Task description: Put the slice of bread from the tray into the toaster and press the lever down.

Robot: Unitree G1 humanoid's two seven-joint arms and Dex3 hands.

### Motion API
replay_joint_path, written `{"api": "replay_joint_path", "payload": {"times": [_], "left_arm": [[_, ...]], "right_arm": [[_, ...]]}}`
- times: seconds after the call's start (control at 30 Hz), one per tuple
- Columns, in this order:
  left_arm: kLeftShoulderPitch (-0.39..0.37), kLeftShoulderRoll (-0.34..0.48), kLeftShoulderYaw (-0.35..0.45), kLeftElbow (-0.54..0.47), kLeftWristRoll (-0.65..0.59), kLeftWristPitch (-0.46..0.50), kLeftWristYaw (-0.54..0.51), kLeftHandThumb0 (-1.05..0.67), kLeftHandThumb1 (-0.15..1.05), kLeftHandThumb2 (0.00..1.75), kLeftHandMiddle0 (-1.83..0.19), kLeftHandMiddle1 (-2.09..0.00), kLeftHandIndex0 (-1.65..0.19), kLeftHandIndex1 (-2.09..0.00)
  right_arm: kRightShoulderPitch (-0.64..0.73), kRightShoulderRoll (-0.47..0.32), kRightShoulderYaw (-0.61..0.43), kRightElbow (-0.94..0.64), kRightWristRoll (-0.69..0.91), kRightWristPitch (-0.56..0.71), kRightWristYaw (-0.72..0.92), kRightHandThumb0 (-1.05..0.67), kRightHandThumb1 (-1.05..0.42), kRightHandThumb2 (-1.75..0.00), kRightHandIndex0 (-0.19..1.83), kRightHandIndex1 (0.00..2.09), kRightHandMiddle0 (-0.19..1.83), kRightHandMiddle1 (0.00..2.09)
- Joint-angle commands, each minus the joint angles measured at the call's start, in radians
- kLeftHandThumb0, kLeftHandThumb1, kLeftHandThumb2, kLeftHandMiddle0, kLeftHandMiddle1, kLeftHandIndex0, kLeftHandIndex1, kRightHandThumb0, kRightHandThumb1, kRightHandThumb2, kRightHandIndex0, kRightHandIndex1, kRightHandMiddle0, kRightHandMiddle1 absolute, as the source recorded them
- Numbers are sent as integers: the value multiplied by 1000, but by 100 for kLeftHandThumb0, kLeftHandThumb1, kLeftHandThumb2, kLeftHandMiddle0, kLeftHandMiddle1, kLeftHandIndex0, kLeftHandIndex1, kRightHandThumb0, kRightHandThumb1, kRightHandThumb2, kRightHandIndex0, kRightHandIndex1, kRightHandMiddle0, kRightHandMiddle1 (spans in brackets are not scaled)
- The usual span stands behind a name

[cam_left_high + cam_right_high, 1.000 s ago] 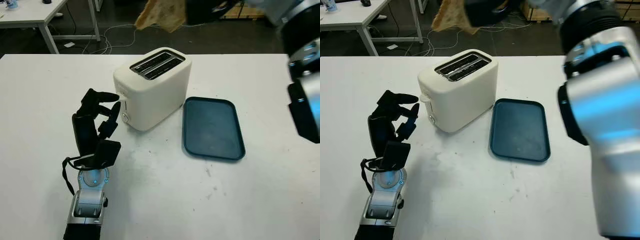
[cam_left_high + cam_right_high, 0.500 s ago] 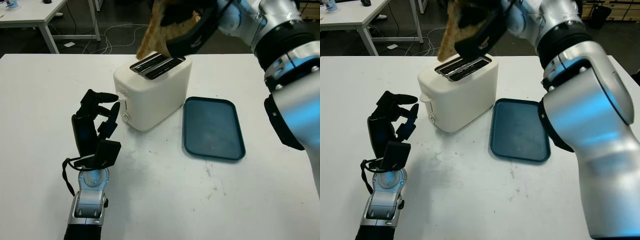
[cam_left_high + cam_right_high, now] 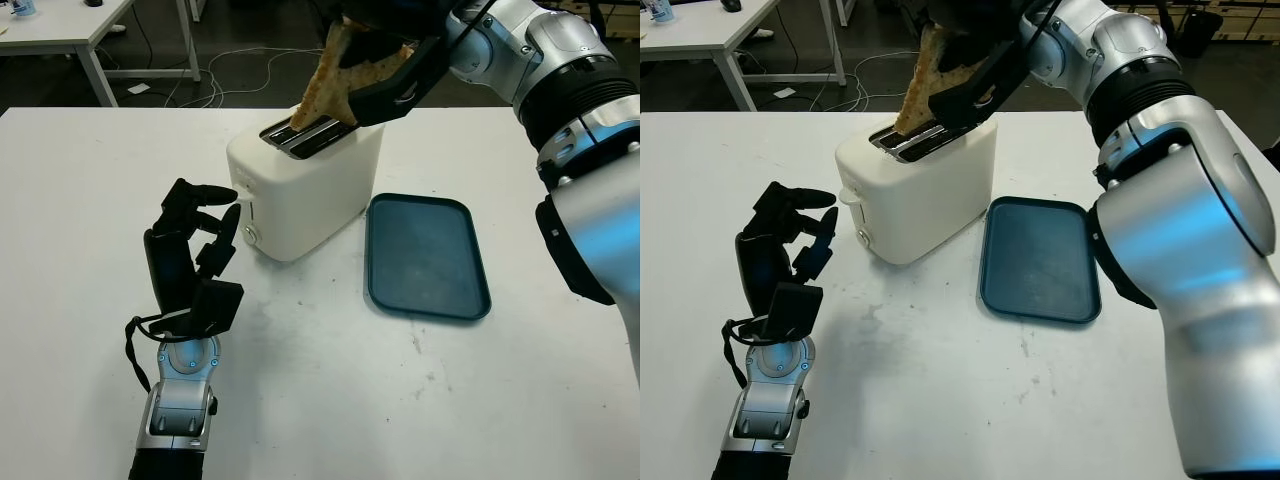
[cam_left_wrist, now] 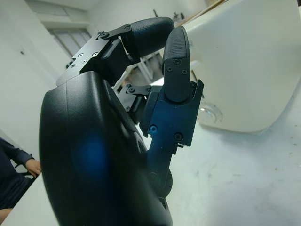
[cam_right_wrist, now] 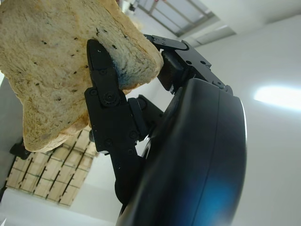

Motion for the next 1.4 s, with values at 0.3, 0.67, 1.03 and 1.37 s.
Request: {"api": "replay_joint_path", "payload": {"times": [0.3, 0.67, 1.03, 1.37], "left_arm": [[2, -8, -1, -4, 6, 8, 10, -49, 92, 34, -64, -159, -58, -120], [4, -10, -1, -5, -11, 1, 2, -48, 92, 34, -63, -159, -57, -120], [3, -7, -6, 0, 11, -3, 9, -48, 92, 36, -63, -159, -57, -120], [5, -14, -7, 3, 12, -5, 13, -49, 92, 35, -64, -158, -57, -120]], "right_arm": [[63, 0, 21, 12, -12, 36, 39, -43, -92, -15, 111, 175, 89, 175], [95, 3, 74, 15, -47, 28, 20, -47, -92, -16, 113, 175, 91, 175], [82, 39, 73, 9, -35, 11, 27, -46, -92, -15, 115, 175, 92, 175], [66, 115, 34, 1, -10, 19, -7, -51, -92, -20, 111, 175, 85, 175]]}}
